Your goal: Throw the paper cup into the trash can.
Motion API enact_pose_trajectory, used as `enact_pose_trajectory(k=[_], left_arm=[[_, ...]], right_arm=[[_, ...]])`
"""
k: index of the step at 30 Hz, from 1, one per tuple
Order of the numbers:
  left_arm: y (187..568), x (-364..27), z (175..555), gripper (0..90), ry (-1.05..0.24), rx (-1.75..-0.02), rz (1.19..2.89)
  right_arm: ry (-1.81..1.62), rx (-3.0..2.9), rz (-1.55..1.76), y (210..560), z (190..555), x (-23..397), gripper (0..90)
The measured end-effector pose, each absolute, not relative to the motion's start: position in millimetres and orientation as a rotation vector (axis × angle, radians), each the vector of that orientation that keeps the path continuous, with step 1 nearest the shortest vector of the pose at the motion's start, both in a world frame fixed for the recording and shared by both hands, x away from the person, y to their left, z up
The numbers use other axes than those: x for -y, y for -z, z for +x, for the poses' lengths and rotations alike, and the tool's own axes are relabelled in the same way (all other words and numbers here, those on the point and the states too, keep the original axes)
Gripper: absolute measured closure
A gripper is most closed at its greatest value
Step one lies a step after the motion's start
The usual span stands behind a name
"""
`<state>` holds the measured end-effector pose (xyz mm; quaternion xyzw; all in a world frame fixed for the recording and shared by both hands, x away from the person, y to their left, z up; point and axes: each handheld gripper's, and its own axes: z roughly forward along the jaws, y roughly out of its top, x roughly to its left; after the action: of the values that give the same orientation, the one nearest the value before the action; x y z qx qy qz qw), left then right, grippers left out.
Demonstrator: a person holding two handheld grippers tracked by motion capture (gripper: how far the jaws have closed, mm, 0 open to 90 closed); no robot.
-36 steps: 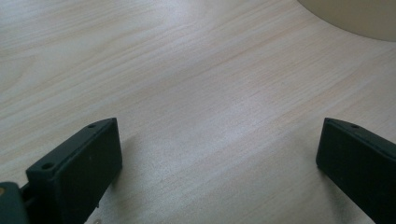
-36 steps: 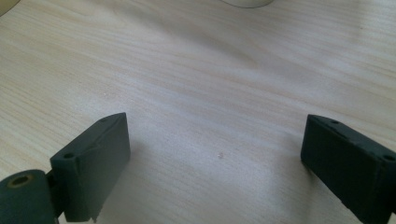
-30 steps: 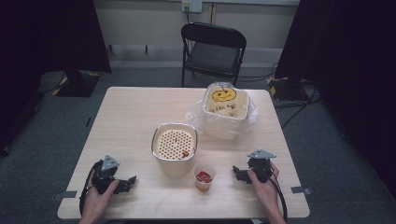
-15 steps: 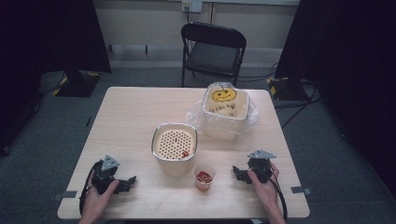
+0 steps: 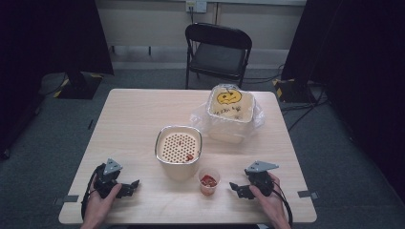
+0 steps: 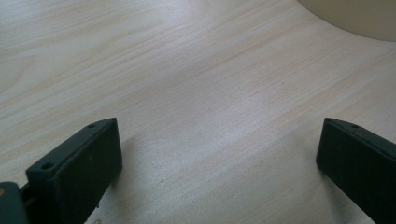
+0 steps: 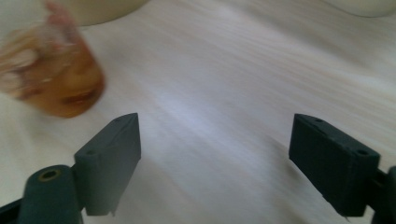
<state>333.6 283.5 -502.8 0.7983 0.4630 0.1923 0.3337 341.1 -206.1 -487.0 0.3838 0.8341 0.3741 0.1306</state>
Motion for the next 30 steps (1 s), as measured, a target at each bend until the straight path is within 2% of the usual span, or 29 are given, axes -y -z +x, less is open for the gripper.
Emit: enact_pose_trajectory(k=[11, 20, 26, 30], left_arm=[[503, -284, 334, 0.0, -0.501, -1.207, 2.086], [503, -284, 334, 0.0, -0.502, -1.207, 2.085], [503, -283, 334, 0.0, -0.502, -1.21, 2.081], [503, -283, 334, 0.0, -0.502, -1.21, 2.08]], right_arm=[[-1.226, -2.595, 0.971, 483, 319, 171, 17.0], [-1.405, -2.534, 0.941, 475, 324, 139, 17.2], [-1.41, -2.535, 0.917, 477, 332, 127, 21.3], [-1.415, -2.514, 0.883, 481, 336, 120, 27.6]])
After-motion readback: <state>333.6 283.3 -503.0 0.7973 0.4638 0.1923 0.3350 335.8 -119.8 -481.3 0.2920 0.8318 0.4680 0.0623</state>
